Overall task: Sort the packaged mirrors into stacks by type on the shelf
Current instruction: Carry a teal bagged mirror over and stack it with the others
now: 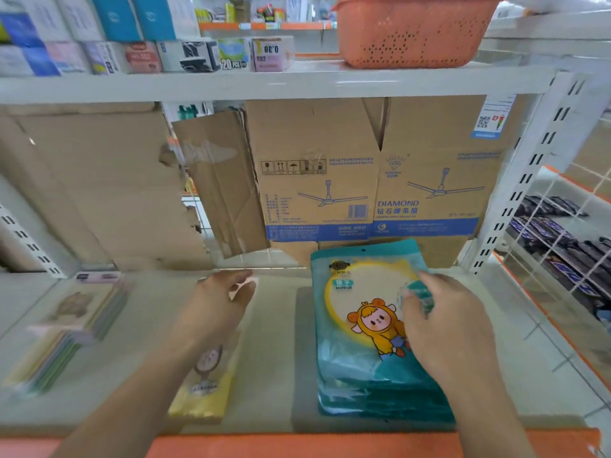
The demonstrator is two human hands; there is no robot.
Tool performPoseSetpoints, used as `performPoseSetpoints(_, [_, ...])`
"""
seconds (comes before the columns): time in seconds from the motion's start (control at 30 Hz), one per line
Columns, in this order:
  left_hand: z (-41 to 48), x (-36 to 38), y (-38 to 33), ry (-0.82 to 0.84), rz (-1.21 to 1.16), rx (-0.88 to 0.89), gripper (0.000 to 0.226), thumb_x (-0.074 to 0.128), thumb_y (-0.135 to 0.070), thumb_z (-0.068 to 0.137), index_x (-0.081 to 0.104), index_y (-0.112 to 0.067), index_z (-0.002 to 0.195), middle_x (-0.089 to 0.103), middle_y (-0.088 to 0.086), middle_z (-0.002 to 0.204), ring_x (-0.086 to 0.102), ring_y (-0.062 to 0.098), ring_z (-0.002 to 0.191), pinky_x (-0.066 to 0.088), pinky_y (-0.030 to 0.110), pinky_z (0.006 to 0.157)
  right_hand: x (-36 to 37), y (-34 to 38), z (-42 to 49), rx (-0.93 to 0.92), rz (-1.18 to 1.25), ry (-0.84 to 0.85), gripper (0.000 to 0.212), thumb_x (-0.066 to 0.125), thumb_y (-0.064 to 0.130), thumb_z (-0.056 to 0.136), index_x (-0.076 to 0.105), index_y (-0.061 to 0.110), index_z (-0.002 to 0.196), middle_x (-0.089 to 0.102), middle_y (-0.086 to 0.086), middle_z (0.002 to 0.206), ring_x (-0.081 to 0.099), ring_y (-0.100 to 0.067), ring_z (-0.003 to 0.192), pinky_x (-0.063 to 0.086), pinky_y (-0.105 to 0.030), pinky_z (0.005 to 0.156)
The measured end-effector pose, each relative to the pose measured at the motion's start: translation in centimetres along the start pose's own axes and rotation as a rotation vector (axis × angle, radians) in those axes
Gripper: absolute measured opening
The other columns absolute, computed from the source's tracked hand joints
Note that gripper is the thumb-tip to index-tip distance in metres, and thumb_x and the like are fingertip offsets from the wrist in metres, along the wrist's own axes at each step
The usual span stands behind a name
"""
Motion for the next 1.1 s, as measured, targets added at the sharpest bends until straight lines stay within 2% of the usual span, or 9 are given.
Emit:
performPoseSetpoints(0.13, [-1.7, -1.7, 2.1, -0.011, 0.154, -0.028, 0.036, 0.053, -0.027, 0.094, 0.06, -0.018, 0.128, 0.059, 0.003, 0.131, 0.054, 0.022, 0.119, 0.039, 0.028, 0.096, 1.6, 3.9, -0.9, -0.125, 0.115, 0.051, 0.039, 0.054, 0.028, 0.091, 0.058, 0.011, 0.126, 0.059, -0.003, 0.127, 0.05, -0.019, 0.121, 0.036, -0.032, 0.105])
performPoseSetpoints(0.2, [-2.6, -2.4, 3.3, -0.021, 0.196, -0.026, 0.037, 0.052, -0.028, 0.094, 0.059, -0.018, 0.129, 0.059, 0.004, 0.131, 0.053, 0.024, 0.119, 0.039, 0.031, 0.097, 3.1, 5.8, -1.8, -0.213, 0.144, 0.111, 0.04, 0.049, 0.031, 0.092, 0.059, 0.012, 0.126, 0.059, -0.002, 0.127, 0.05, -0.018, 0.122, 0.038, -0.036, 0.107])
performPoseSetpoints(0.27, [-3.6, -3.1, 4.7, -0.042, 0.255, -0.034, 0.04, 0.046, -0.034, 0.093, 0.06, -0.018, 0.127, 0.062, 0.006, 0.126, 0.057, 0.028, 0.114, 0.044, 0.036, 0.094, 4.4, 7.6, -2.7, -0.287, 0.153, 0.16, 0.042, 0.045, 0.033, 0.09, 0.06, 0.014, 0.125, 0.06, -0.001, 0.124, 0.051, -0.018, 0.12, 0.039, -0.032, 0.105])
performPoseSetpoints(0.4, [-5.3, -4.6, 7.8, -0.12, 0.312, -0.033, 0.057, 0.035, -0.044, 0.081, 0.068, -0.008, 0.112, 0.069, 0.013, 0.106, 0.065, 0.036, 0.096, 0.053, 0.047, 0.081, 6.1, 11.1, -4.4, -0.395, 0.15, 0.237, 0.041, 0.048, 0.033, 0.094, 0.054, 0.019, 0.132, 0.053, 0.003, 0.134, 0.042, -0.016, 0.13, 0.035, -0.034, 0.11])
performPoseSetpoints(0.5, [-6.9, -6.2, 9.9, -0.11, 0.375, -0.064, 0.056, 0.034, -0.042, 0.08, 0.069, -0.009, 0.108, 0.07, 0.01, 0.105, 0.067, 0.033, 0.09, 0.056, 0.046, 0.075, 7.5, 13.3, -5.9, -0.433, 0.096, 0.288, 0.042, 0.046, 0.034, 0.094, 0.049, 0.02, 0.134, 0.05, 0.001, 0.137, 0.039, -0.019, 0.132, 0.034, -0.037, 0.11])
performPoseSetpoints(0.6, [-8.7, -8.2, 11.4, -0.105, 0.457, -0.076, 0.051, 0.037, -0.039, 0.079, 0.07, -0.011, 0.105, 0.071, 0.008, 0.097, 0.068, 0.032, 0.081, 0.056, 0.044, 0.07, 9.5, 15.2, -7.8, -0.405, 0.009, 0.409, 0.047, 0.039, 0.038, 0.096, 0.038, 0.025, 0.141, 0.039, 0.0, 0.147, 0.024, -0.023, 0.141, 0.022, -0.042, 0.116])
performPoseSetpoints(0.77, [-11.0, -10.9, 14.4, -0.09, 0.575, -0.106, 0.053, 0.034, -0.043, 0.078, 0.066, -0.015, 0.111, 0.067, 0.005, 0.097, 0.064, 0.031, 0.087, 0.049, 0.045, 0.076, 11.8, 18.0, -11.4, -0.383, -0.088, 0.518, 0.05, 0.033, 0.045, 0.097, 0.029, 0.03, 0.145, 0.024, 0.002, 0.155, 0.012, -0.027, 0.145, 0.012, -0.049, 0.116])
performPoseSetpoints(1.0, [-14.2, -14.2, 18.9, -0.087, 0.644, -0.21, 0.052, 0.042, -0.047, 0.078, 0.066, -0.018, 0.113, 0.066, 0.011, 0.114, 0.062, 0.032, 0.103, 0.047, 0.052, 0.088, 14.0, 22.8, -15.9, -0.395, -0.153, 0.565, 0.05, 0.033, 0.047, 0.096, 0.029, 0.028, 0.142, 0.029, -0.002, 0.15, 0.015, -0.036, 0.141, 0.018, -0.054, 0.111])
performPoseSetpoints(1.1, [-15.5, -15.9, 21.0, -0.105, 0.638, -0.243, 0.057, 0.036, -0.052, 0.079, 0.064, -0.021, 0.118, 0.065, 0.009, 0.115, 0.061, 0.03, 0.107, 0.046, 0.052, 0.091, 15.5, 24.9, -18.2, -0.405, -0.156, 0.605, 0.055, 0.034, 0.05, 0.095, 0.025, 0.028, 0.145, 0.023, -0.002, 0.153, 0.012, -0.036, 0.142, 0.017, -0.056, 0.112])
Point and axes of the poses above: each hand's wrist, its own z-axis towards the middle knuckle, its own x-axis out of the palm, y = z × x, the point moved 3 cm from there along z, towards the middle knuckle
